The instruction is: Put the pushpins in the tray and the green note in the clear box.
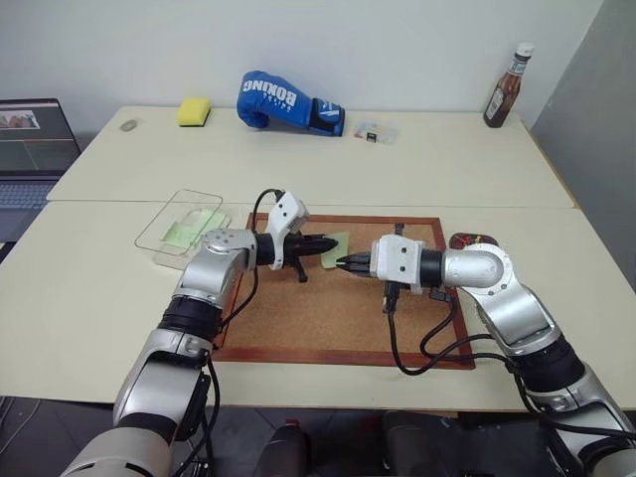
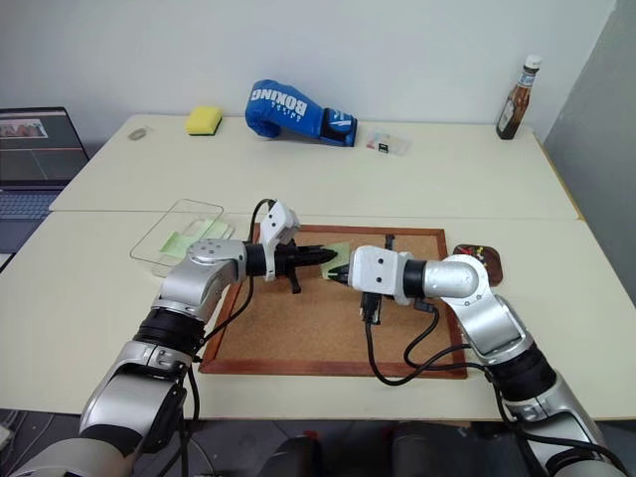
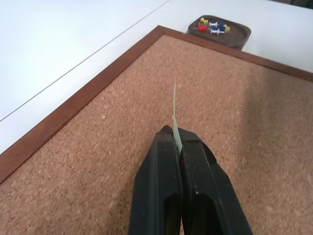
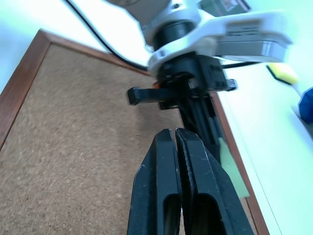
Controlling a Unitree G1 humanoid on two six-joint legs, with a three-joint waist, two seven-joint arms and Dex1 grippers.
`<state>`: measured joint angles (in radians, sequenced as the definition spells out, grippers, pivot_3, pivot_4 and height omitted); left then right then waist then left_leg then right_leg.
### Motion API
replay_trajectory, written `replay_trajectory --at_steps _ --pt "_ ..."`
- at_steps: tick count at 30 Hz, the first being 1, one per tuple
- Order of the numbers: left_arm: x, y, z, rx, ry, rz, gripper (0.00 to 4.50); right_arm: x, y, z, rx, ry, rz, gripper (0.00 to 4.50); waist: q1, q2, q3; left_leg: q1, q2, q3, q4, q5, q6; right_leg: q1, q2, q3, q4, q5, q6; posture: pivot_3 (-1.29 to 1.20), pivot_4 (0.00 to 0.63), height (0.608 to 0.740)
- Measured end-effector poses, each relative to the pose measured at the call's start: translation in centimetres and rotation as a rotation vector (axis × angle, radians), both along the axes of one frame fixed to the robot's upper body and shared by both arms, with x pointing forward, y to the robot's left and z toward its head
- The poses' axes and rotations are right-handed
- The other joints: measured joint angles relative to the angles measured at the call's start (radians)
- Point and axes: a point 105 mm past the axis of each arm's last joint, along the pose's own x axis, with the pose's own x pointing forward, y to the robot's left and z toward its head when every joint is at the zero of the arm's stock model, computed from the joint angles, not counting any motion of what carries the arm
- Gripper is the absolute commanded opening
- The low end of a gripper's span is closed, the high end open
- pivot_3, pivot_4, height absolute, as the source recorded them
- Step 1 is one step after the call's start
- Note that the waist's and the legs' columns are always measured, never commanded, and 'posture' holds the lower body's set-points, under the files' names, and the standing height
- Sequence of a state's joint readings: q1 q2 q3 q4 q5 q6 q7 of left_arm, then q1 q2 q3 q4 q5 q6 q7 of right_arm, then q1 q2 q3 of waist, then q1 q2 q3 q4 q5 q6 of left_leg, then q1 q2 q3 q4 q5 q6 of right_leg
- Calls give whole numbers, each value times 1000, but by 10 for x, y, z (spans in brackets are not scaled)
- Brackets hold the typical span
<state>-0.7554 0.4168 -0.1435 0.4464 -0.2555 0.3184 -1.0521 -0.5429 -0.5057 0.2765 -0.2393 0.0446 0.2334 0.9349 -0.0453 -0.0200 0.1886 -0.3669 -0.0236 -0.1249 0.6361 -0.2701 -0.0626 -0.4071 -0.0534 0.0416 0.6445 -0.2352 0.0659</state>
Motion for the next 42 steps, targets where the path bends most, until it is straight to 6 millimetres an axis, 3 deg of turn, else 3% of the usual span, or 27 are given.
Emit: replay_trajectory --at_steps 4,6,11,14,17,22,27,33,42 --pt "-13 -12 29 -71 -62 -40 62 21 -41 13 120 60 -239 0 7 0 0 -1 0 0 1 0 0 0 0 0 0 1 -1 0 150 740" --pt "-29 -23 39 -99 -99 -87 62 34 -81 15 144 58 -442 0 13 0 0 -1 0 0 1 0 0 0 -1 0 0 1 -1 0 150 740" --pt "-52 -39 52 -127 -163 -127 62 40 -156 -10 86 81 -788 0 16 0 0 0 0 1 1 0 0 0 -1 0 0 0 0 0 150 740" --pt "-57 -49 47 -100 -185 -138 62 40 -173 -24 83 105 -868 0 11 0 0 2 0 4 1 0 0 1 -1 3 0 0 0 0 150 740" --pt "-59 -60 24 -101 -136 -131 62 46 -192 -42 65 118 -952 0 7 0 0 2 1 5 5 0 0 2 0 3 2 0 1 0 150 740" --pt "-56 -64 23 -123 -131 -98 62 56 -208 -47 53 81 -1017 0 7 0 0 2 0 6 7 0 1 2 0 4 1 2 4 0 150 740" --pt "-54 -63 23 -123 -134 -76 62 63 -205 -50 -9 20 -983 0 8 0 0 1 0 5 7 0 1 2 0 4 1 2 4 0 150 740" --pt "-53 -60 20 -117 -129 -60 0 65 -203 -64 -31 43 -964 1098 10 0 0 1 0 5 7 0 1 2 0 5 0 2 3 0 150 740" --pt "-53 -58 20 -108 -131 -56 0 69 -199 -56 -14 17 -945 2926 10 0 0 1 0 5 7 0 1 2 0 4 0 2 4 0 150 740"
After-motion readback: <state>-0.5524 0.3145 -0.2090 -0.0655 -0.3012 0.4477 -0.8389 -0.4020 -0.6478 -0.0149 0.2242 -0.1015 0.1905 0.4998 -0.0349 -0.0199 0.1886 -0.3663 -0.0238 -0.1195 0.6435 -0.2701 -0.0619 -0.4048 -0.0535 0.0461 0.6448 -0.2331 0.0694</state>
